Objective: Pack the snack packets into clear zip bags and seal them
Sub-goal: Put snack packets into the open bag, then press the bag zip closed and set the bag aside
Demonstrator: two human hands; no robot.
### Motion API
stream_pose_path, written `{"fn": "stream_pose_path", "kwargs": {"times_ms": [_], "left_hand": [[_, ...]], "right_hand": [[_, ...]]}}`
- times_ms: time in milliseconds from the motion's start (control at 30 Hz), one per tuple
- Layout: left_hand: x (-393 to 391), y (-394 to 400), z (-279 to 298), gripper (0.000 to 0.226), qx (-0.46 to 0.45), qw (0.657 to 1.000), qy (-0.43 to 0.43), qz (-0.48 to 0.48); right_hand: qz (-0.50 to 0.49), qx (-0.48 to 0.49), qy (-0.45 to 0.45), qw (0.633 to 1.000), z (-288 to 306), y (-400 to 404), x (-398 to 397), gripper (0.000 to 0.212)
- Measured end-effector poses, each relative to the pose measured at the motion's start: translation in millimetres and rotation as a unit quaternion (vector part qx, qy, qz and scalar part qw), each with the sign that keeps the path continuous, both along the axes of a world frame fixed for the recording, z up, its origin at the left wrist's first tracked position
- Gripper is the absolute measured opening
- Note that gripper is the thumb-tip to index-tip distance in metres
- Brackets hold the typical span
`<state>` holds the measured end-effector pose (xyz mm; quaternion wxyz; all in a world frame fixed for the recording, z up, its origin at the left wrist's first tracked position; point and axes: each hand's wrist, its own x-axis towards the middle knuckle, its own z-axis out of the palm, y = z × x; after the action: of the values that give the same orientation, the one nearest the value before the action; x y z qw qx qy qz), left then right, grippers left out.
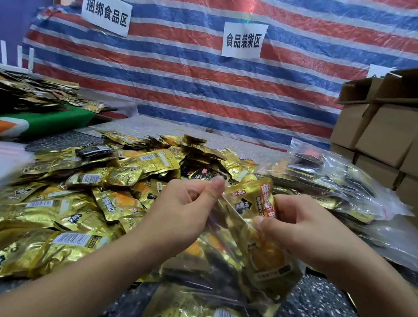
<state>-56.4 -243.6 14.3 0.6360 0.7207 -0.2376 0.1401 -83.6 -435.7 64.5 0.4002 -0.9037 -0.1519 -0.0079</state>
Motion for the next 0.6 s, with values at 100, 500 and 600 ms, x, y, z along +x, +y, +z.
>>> {"fn": "stream_pose_path", "kwargs": {"times_ms": [100,500,600], "left_hand": [[0,-1,-2,0.058,-0.014,1.000,0.008,-0.012],[3,5,4,0.048,-0.065,0.996,0.061,0.013],[2,7,8,0.042,-0.085,0.993,0.084,-0.022]], "right_hand": [[0.032,-0.084,-0.014,0.996,1,6,1,0.018],[0.049,-0.052,-0.183,0.980,-9,6,0,0.037],[0.043,-0.048,-0.245,0.967,-13,3,6,0.009]]}}
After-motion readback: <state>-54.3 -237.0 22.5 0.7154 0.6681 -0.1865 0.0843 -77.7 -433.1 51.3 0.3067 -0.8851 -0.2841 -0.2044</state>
